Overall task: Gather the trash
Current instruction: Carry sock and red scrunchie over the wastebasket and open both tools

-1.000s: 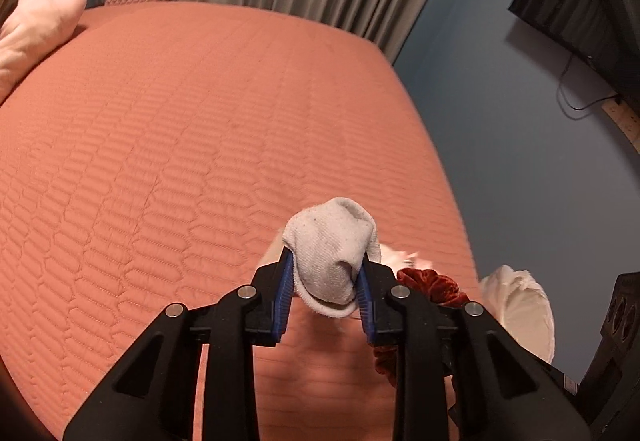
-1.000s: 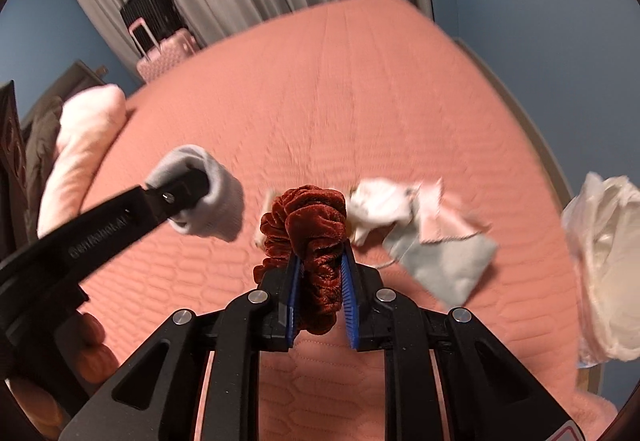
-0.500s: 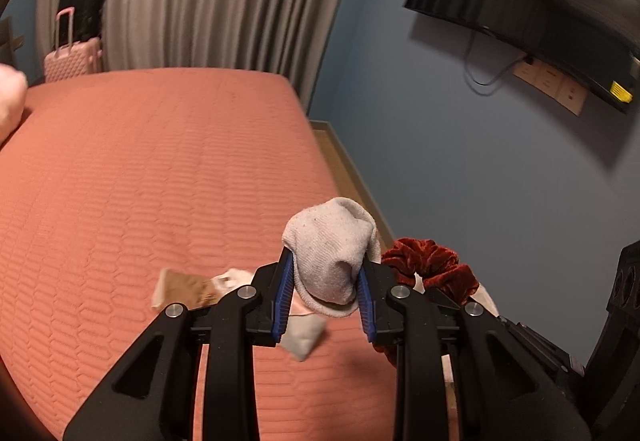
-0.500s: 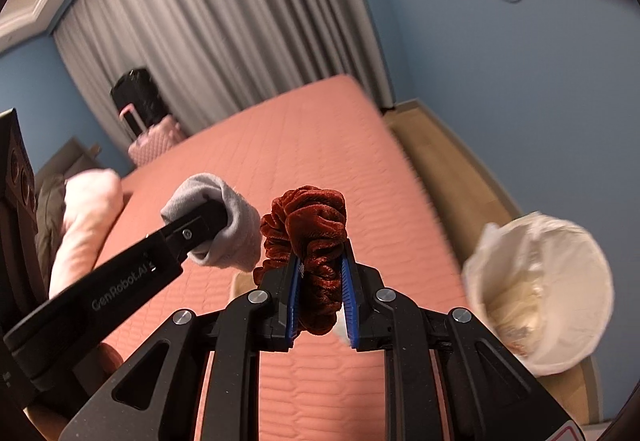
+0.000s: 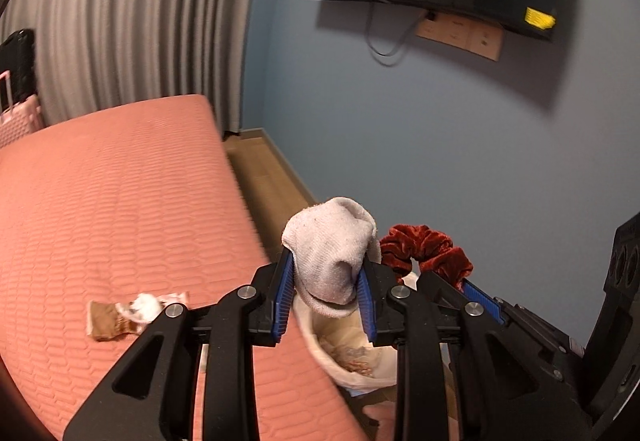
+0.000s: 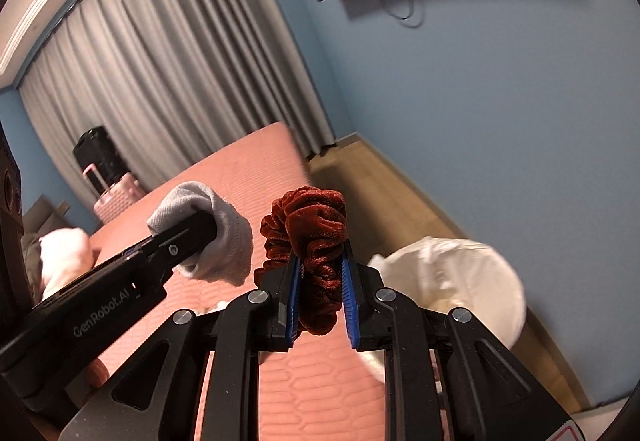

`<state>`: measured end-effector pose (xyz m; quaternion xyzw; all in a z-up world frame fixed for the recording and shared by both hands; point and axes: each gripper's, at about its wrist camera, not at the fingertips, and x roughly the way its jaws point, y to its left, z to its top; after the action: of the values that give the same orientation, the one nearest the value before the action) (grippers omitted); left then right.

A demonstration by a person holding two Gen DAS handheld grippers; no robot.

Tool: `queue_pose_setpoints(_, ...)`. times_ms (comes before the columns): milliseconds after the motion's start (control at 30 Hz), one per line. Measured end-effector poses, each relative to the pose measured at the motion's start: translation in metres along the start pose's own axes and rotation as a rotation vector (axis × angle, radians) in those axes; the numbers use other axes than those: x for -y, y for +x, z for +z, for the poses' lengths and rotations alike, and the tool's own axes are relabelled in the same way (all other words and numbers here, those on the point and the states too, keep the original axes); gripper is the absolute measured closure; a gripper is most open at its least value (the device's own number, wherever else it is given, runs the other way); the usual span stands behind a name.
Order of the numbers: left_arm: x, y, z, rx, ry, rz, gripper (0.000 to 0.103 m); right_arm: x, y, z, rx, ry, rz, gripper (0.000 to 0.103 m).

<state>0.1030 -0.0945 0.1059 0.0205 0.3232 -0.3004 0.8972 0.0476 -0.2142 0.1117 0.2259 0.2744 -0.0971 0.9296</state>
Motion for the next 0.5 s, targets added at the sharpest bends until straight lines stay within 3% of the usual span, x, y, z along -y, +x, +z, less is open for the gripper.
queue_pose_setpoints(500, 0.055, 0.032, -0.003, -0.057, 0.098, -0.057, 0.076, 0.068, -0.002, 0.005, 0.012, 0.083, -0.067, 0.086)
